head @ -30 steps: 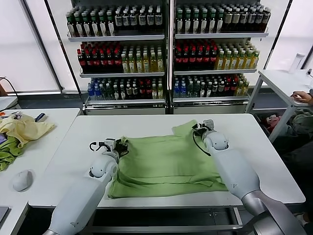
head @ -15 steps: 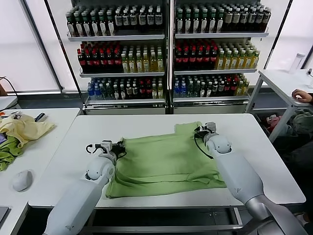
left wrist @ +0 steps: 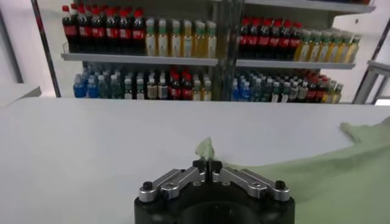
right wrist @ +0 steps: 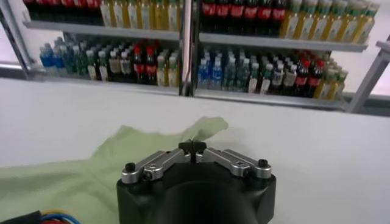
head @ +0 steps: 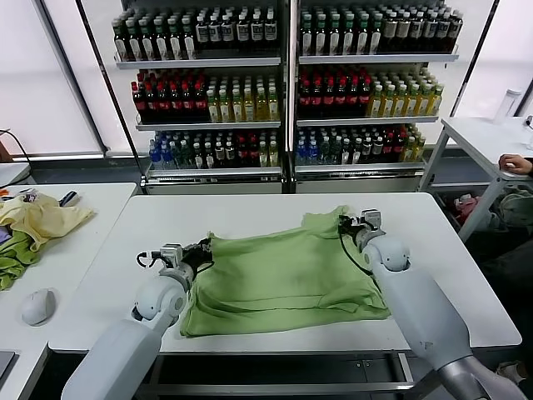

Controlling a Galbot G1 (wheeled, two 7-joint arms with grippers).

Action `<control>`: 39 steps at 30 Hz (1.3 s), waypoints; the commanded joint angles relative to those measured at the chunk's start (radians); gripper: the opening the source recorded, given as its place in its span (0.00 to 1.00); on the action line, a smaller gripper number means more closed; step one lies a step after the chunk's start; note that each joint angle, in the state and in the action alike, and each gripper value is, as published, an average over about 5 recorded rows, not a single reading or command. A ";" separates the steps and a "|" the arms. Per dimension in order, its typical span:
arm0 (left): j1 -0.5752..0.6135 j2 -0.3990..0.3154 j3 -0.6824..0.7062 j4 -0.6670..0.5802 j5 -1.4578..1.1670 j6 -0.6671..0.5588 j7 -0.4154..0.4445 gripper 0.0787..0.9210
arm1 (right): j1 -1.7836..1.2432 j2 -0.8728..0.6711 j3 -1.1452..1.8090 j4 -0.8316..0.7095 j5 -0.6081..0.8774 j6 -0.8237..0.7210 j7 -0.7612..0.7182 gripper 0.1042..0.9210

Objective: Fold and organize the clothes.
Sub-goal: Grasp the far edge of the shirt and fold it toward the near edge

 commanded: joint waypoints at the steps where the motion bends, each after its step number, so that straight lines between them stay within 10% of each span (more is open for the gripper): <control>1: 0.087 0.030 -0.028 -0.151 -0.023 -0.018 0.003 0.03 | -0.110 -0.050 0.060 0.185 0.013 0.012 0.002 0.01; 24: 0.336 0.098 -0.110 -0.337 -0.013 -0.008 0.035 0.03 | -0.626 -0.134 0.348 0.634 0.005 0.007 0.009 0.01; 39: 0.373 0.100 -0.091 -0.304 0.179 -0.006 0.051 0.03 | -0.668 -0.070 0.329 0.565 -0.076 -0.022 0.039 0.03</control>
